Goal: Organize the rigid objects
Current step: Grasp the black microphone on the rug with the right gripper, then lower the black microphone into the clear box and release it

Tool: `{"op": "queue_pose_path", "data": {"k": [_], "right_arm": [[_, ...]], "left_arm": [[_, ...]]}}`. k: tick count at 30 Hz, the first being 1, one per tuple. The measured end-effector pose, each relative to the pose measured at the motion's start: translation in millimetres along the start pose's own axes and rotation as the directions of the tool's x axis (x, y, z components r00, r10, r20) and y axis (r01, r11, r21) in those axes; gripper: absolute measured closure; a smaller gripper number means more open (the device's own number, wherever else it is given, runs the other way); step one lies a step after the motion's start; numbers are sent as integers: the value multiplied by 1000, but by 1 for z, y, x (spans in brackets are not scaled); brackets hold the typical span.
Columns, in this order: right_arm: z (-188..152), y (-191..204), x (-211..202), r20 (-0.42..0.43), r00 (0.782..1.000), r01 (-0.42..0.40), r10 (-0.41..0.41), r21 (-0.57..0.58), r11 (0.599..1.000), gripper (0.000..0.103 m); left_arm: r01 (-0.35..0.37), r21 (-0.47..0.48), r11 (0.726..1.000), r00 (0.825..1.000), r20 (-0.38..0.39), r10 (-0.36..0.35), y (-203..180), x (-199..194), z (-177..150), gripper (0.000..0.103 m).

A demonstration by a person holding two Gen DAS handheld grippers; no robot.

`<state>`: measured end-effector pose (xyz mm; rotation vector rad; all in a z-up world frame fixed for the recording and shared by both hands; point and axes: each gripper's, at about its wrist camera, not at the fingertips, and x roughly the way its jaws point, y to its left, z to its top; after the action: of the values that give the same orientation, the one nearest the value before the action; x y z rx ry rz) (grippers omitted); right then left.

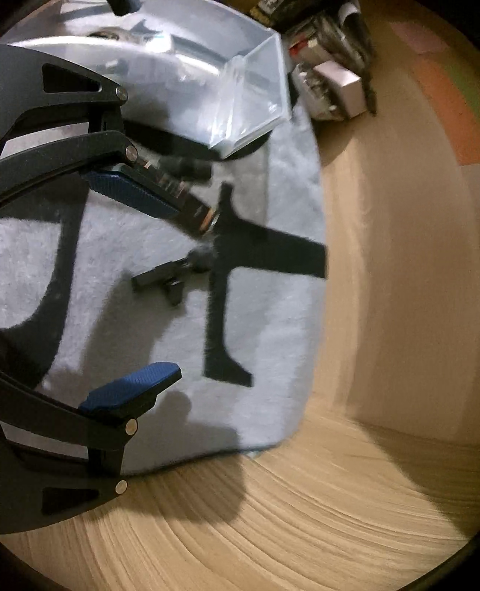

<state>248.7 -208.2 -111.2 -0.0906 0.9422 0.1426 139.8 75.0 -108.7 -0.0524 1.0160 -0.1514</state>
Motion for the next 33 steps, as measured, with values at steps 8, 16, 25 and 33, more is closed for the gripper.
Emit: {"op": "queue_pose_path", "data": {"k": [8, 16, 25, 33], "right_arm": [[-1, 4, 22, -51, 999, -2, 0, -27, 1000, 65], [-2, 13, 13, -8, 1000, 2, -3, -76, 997, 76], [-1, 24, -41, 115, 993, -13, 24, -100, 995, 76], [4, 52, -77, 213, 974, -39, 77, -179, 983, 76]], "left_arm": [[2, -3, 1000, 1000, 0, -2, 0, 0, 0, 89], [0, -1, 1000, 1000, 1, 0, 0, 0, 0, 89], [-1, 0, 1000, 1000, 0, 1, 0, 0, 0, 89], [-1, 1, 1000, 1000, 1, 1, 0, 0, 0, 89]]}}
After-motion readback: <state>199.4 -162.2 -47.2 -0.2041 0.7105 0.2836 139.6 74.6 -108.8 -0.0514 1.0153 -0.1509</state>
